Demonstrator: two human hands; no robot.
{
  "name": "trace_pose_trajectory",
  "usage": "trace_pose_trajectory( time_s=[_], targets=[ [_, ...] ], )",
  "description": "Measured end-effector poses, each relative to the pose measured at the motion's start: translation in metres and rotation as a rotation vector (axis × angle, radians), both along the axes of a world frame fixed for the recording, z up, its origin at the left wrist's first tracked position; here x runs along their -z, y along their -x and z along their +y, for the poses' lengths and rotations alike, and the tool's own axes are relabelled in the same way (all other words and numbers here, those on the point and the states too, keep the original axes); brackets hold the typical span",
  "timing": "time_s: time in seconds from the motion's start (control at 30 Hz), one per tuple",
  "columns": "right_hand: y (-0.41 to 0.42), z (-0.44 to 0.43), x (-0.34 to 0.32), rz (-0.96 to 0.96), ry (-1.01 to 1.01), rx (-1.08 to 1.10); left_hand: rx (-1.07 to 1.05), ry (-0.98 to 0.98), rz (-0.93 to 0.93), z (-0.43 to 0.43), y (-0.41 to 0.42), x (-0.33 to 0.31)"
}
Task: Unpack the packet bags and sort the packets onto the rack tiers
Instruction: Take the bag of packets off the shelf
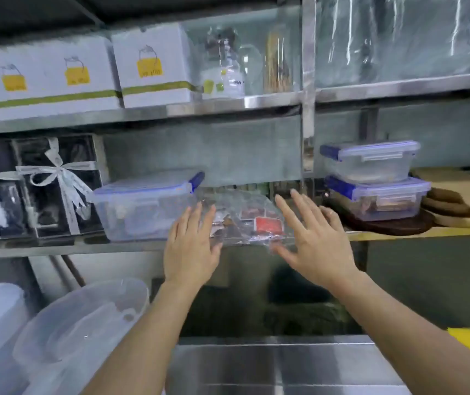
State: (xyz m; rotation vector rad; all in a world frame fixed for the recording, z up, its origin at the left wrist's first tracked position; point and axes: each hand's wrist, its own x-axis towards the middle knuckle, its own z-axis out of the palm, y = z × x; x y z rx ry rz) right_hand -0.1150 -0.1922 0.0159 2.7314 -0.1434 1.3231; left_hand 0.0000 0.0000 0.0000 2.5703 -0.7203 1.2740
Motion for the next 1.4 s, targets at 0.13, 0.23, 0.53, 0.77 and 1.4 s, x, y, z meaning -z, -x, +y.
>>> trace_pose_trajectory(
  time_s=[0.13, 0.23, 0.53, 0.77, 1.4],
  targets=[
    [-0.032, -0.015, 0.035, 0.246, 0.085, 0.017, -0.054, -0.136, 0.048, -0.001, -0.032, 0.029],
    [-0.053, -0.021, 0.050, 0.172, 0.137, 0.096, -0.026, -0.158, -0.037, -0.001, -0.047, 0.043],
    [-0.067, -0.027, 0.045, 0.096, 0.221, 0.214, -0.022, -0.040, -0.171, -0.005, -0.046, 0.026],
    [-0.045, -0.015, 0.031, 0.023, 0.214, 0.129, 0.042, -0.193, -0.240, -0.009, -0.025, 0.019],
    [0.113, 0.047, -0.094, 0.221, -0.180, -0.086, 0.235, 0.140, 0.234, 0.051, 0.140, -0.107]
  ],
)
